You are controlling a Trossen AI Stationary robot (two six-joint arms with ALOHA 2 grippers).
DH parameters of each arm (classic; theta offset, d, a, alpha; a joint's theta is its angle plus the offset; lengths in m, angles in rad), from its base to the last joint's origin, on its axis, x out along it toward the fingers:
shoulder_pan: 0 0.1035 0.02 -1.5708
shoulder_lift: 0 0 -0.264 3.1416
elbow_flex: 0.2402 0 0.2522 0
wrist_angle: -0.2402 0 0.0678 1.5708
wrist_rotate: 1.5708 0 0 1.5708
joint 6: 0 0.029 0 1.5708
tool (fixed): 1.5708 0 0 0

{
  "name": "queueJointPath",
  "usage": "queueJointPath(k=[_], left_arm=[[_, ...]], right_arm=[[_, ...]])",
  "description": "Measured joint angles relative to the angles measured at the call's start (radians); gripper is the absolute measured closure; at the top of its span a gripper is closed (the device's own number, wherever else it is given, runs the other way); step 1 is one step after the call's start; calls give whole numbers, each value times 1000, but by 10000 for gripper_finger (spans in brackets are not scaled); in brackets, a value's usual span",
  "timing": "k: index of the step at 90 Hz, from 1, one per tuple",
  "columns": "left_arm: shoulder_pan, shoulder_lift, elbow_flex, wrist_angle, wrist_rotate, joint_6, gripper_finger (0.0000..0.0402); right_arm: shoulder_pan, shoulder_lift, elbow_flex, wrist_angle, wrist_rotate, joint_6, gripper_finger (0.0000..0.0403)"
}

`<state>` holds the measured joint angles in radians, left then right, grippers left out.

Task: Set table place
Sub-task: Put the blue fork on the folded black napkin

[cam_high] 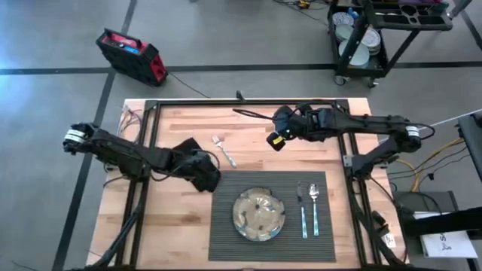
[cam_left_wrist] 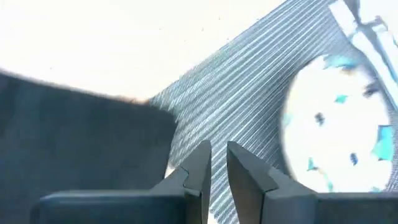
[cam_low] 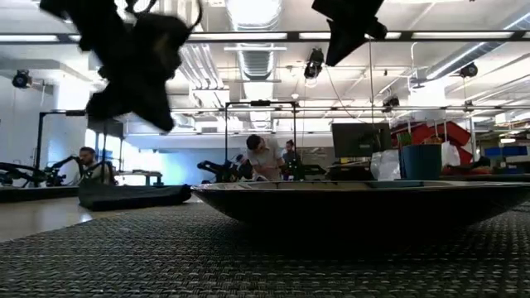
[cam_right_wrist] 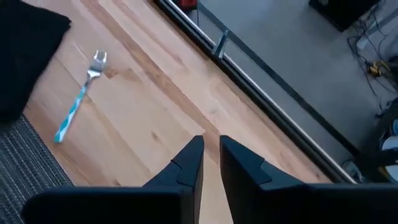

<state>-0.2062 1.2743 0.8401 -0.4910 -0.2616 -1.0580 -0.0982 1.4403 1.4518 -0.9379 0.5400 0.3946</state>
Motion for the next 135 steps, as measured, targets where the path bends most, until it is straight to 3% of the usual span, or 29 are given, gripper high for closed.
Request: queueJointPath(k=[16, 32, 51, 74, 109, 135], left_arm=[[0, 0, 169, -205, -165, 168, 365], [2, 0, 312, -522, -306, 241, 365], [2, -36, 358, -807, -358, 282, 365], [0, -194, 230, -826, -317, 289, 365], [-2, -467, 13, -790, -160, 226, 365], [-2, -580, -119, -747, -40, 207, 365]], right_arm=[[0, 0, 79, 2, 2, 37, 373], [0, 0, 174, 4, -3, 184, 385], [-45, 27, 300, 5, -149, 326, 396], [-114, 138, 444, -7, -162, 322, 402], [-234, 434, 652, -33, -396, 313, 403], [-259, 653, 712, -31, -471, 304, 403]])
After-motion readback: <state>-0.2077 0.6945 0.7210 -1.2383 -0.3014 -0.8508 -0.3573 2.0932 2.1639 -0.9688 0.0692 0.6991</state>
